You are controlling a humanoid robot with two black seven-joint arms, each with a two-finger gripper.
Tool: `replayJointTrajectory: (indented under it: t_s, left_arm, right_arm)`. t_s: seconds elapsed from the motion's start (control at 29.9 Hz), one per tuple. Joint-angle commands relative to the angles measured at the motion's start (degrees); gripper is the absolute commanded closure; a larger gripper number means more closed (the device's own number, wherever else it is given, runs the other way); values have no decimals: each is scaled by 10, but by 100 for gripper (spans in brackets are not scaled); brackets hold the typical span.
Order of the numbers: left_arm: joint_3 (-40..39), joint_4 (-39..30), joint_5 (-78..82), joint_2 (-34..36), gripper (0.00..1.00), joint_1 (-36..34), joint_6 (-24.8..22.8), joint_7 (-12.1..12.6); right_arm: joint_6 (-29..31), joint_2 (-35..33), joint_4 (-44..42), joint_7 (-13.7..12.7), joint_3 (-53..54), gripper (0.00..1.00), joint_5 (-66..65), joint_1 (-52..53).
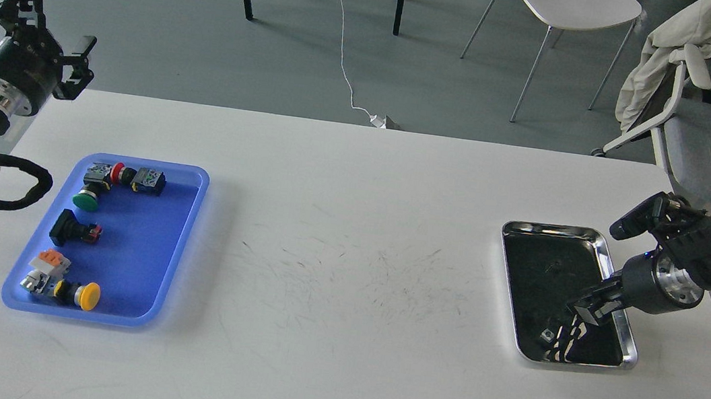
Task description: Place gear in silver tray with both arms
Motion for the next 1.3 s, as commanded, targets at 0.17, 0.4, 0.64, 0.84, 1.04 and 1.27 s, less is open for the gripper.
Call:
replayJointTrajectory:
  t_s: [0.17, 0.4, 0.64, 0.84, 1.04, 1.27]
  left_arm:
    - [-1, 0, -1, 0, 1, 9, 0, 0]
    - [-2, -1, 0, 0, 1, 16, 0, 0]
    - [-1, -1, 1, 2, 1, 24, 0, 0]
    - [-4, -2, -2, 14, 1, 37, 0, 0]
    - [-7, -2, -7, 22, 1, 41, 0, 0]
    - [-11, -3, -30, 22, 1, 51, 0, 0]
  right_arm:
    - [-4, -7, -10, -3, 70, 31, 29, -4]
    - [-11, -18, -50, -5, 190, 24, 148, -36]
    - [-58, -28, -117, -4, 261, 15, 299, -50]
    - [-134, -34, -164, -5, 277, 13, 477, -70]
    - [-133, -42, -177, -6, 289, 8, 649, -92]
    - [-138, -46, -171, -6, 294, 6, 864, -127]
